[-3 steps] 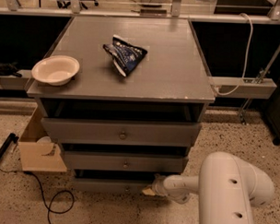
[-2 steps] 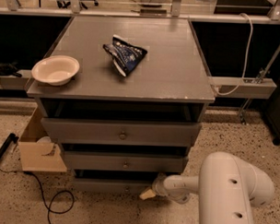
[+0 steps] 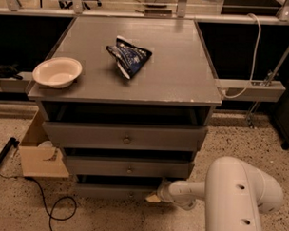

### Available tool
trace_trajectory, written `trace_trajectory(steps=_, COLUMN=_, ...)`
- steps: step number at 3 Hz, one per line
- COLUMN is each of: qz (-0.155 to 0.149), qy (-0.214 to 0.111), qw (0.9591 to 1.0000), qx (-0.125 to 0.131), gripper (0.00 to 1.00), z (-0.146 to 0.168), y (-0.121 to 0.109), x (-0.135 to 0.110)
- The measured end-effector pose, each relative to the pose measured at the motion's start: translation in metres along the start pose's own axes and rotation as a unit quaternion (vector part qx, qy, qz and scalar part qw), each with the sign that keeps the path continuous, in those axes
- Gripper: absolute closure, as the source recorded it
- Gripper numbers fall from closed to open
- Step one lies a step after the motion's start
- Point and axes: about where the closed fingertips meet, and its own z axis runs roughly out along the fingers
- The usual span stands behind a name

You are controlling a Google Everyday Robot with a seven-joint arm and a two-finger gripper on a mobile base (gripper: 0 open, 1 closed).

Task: Open bottom drawer

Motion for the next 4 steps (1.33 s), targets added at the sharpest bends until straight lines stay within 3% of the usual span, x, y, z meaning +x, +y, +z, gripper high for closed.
trace_trajectory(steps=2, qz=0.0, qy=0.0, qw=1.0, qx=0.0, gripper=0.66, z=0.0, y=0.0, x=0.0)
trace_trajectory(steps=3, qz=-0.011, qy=0.024, qw=0.9996, qx=-0.005, gripper=0.89, z=-0.013, y=0.011, x=0.014)
trace_trajectory(steps=4, qz=-0.016, qy=0.025, qw=0.9996, qx=-0.003, gripper=1.0, z=-0.023, y=0.016, x=0.015)
